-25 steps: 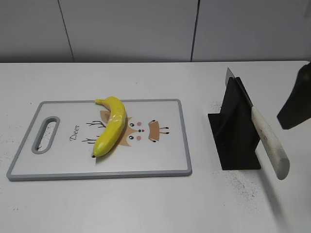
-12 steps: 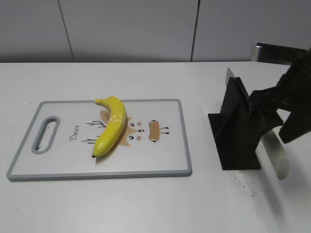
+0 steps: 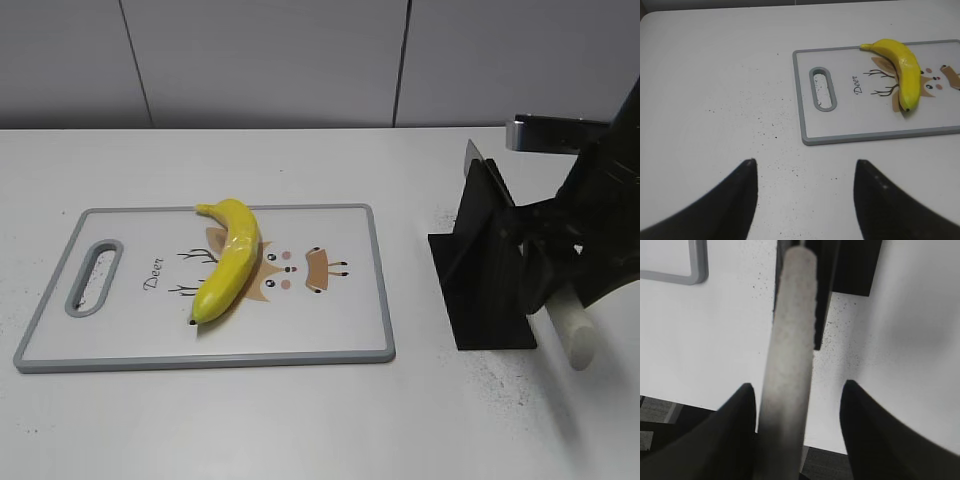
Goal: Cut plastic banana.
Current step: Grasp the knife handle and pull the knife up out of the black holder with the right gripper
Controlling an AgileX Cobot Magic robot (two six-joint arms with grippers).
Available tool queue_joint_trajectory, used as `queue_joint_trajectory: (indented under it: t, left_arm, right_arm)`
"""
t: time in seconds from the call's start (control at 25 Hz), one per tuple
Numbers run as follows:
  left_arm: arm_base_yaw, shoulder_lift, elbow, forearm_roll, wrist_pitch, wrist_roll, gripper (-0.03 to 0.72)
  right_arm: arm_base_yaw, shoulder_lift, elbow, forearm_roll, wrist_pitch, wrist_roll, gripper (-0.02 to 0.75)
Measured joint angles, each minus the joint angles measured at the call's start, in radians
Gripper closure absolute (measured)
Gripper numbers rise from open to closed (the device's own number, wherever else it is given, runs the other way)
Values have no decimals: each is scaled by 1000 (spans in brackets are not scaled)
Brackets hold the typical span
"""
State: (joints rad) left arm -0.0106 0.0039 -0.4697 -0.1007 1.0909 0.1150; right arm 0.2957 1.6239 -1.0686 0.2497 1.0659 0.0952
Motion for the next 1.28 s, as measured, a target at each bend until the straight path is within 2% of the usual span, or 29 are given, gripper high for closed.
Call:
queue_joint_trajectory:
  t: [0.2,0.72,1.28]
  left_arm:
    - [0,0,0,0,0,0,103]
    - [0,0,0,0,0,0,184]
    - [0,0,0,0,0,0,189]
  right_arm:
    - [3,0,0,18,2,9,564]
    - [3,-58,-31,32,27,25,563]
    - [3,-167,-304,-56,148,45,574]
